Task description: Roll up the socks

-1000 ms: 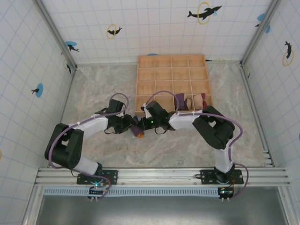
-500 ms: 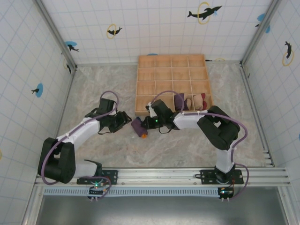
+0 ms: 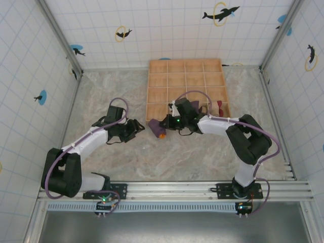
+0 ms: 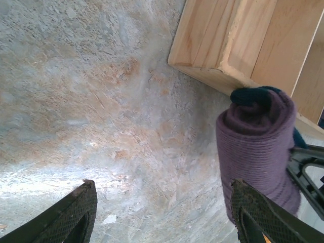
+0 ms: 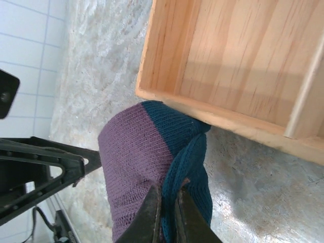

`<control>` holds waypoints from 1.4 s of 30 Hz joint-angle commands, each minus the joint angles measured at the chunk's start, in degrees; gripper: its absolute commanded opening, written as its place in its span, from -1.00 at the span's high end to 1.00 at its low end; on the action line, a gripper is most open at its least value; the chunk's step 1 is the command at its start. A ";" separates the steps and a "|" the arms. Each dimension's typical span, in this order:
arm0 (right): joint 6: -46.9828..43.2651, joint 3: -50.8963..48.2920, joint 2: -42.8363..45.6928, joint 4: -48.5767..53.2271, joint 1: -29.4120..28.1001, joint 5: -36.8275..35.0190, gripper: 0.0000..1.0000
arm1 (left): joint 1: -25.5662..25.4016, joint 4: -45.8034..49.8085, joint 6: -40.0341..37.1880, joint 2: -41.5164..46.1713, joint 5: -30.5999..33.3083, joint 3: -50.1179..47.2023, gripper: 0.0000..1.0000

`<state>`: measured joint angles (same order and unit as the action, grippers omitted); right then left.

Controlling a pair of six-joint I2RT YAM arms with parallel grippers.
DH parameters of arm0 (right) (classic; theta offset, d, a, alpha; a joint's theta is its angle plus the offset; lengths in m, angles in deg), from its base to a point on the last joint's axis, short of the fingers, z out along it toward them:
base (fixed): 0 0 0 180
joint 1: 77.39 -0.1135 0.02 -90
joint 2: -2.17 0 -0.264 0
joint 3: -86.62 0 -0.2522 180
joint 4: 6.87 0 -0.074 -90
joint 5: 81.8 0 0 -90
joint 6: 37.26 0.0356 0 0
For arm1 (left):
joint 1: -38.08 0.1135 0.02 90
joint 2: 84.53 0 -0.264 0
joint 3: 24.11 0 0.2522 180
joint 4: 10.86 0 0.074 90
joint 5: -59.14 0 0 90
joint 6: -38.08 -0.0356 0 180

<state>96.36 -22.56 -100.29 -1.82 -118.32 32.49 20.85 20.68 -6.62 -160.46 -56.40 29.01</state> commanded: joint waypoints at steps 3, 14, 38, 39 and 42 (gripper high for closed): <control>1.76 1.63 4.09 0.18 4.59 0.84 1.00 | 0.29 -0.91 1.06 0.46 -1.33 -0.07 -0.40; 5.10 1.50 1.43 -3.96 13.40 4.65 1.00 | 0.11 -4.41 3.35 -0.22 -3.52 -0.98 -0.40; 12.74 -9.67 -4.09 -22.66 11.39 -15.72 1.00 | -0.95 -4.77 3.68 0.42 -2.48 -2.13 -0.40; 13.38 -9.85 -4.23 -23.36 10.87 -16.87 1.00 | -0.94 -4.72 3.66 0.40 -2.50 -2.03 -0.40; 13.66 -9.07 -5.42 -23.75 9.17 -19.60 1.00 | -0.98 -4.68 3.49 0.59 -2.42 -2.03 -0.40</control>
<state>109.40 -31.04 -104.11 -22.65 -107.50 19.01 20.34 15.87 -3.43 -160.91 -59.11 27.61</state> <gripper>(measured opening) 0.089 0.701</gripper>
